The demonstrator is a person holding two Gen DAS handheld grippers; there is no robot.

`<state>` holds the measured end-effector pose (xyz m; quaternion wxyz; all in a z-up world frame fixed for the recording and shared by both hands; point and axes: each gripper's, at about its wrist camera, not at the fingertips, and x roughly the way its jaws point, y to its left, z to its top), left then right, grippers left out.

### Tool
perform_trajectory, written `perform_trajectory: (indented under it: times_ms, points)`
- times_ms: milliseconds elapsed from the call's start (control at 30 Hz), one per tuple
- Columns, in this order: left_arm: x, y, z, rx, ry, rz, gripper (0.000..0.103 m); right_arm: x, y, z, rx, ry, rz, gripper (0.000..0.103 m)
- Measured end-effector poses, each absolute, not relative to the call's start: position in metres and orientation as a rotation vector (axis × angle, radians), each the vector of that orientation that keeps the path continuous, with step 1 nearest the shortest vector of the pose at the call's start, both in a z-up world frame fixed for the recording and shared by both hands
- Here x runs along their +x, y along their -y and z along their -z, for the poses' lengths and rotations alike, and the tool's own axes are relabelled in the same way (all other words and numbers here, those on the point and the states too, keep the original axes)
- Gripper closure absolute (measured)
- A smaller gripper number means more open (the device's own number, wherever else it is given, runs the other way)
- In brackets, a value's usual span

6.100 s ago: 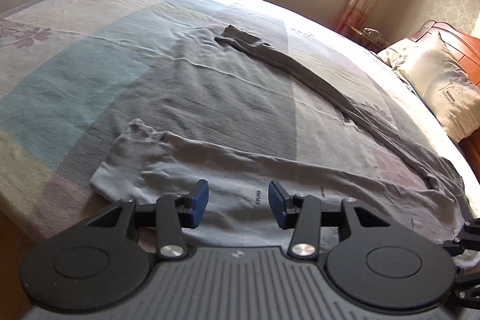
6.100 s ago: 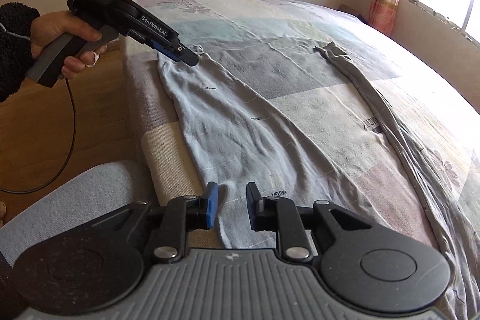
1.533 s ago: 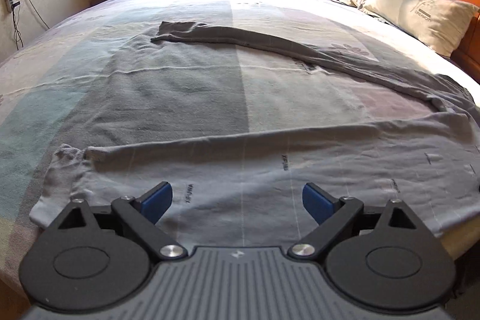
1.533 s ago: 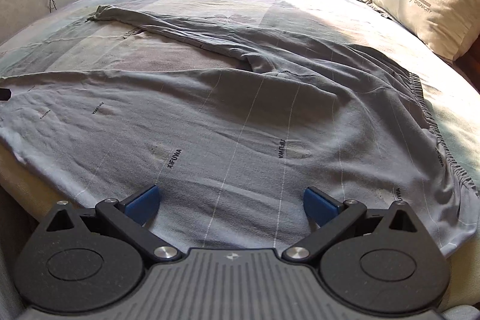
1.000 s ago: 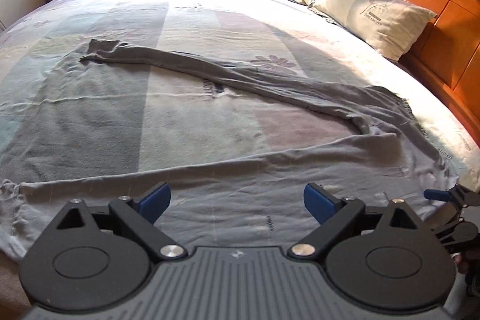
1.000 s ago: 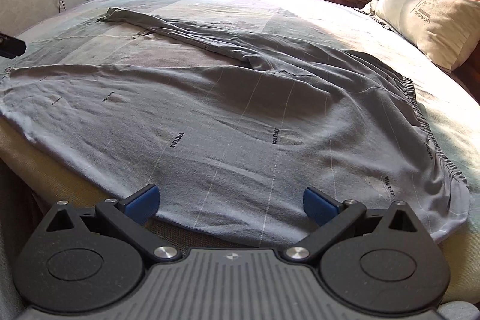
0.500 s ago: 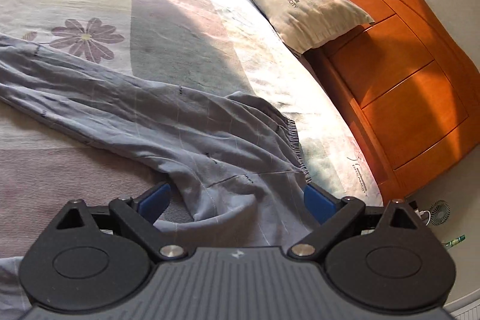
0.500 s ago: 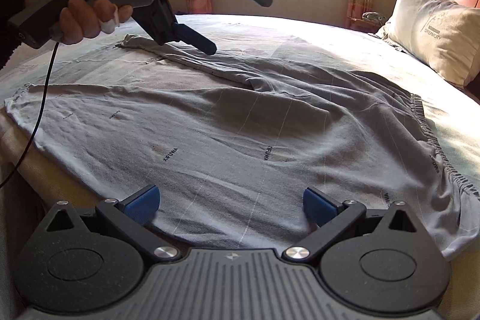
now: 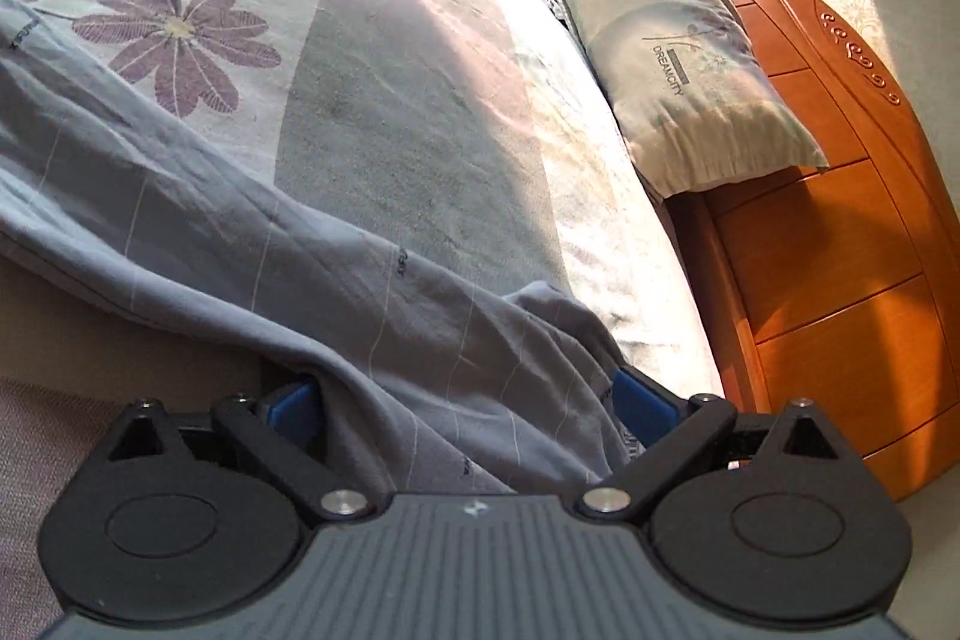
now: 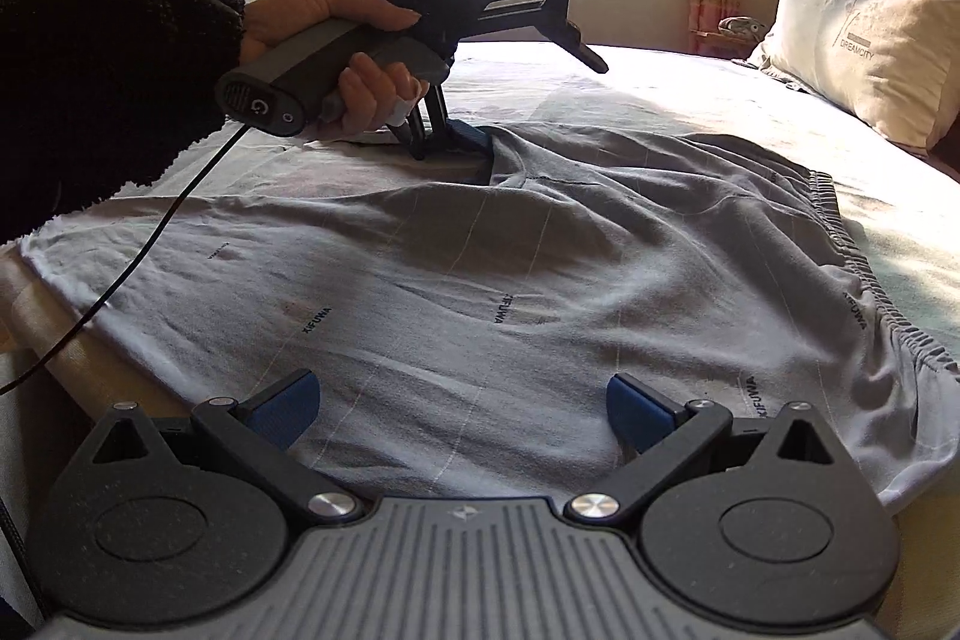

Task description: Fold clothes

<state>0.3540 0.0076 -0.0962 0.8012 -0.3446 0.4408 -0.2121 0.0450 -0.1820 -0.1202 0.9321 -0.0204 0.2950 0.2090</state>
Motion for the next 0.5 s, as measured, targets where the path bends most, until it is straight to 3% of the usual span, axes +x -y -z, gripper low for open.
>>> perform_trajectory:
  times_ms: [233, 500]
  points:
    - [0.363, -0.008, 0.087, -0.570, -0.961, 0.415, 0.005, 0.045, 0.185, 0.120, -0.032, -0.606, -0.417, 0.000]
    - [0.306, -0.020, 0.077, -0.647, -1.038, 0.520, 0.005, 0.046, 0.183, 0.121, -0.043, -0.606, -0.411, 0.000]
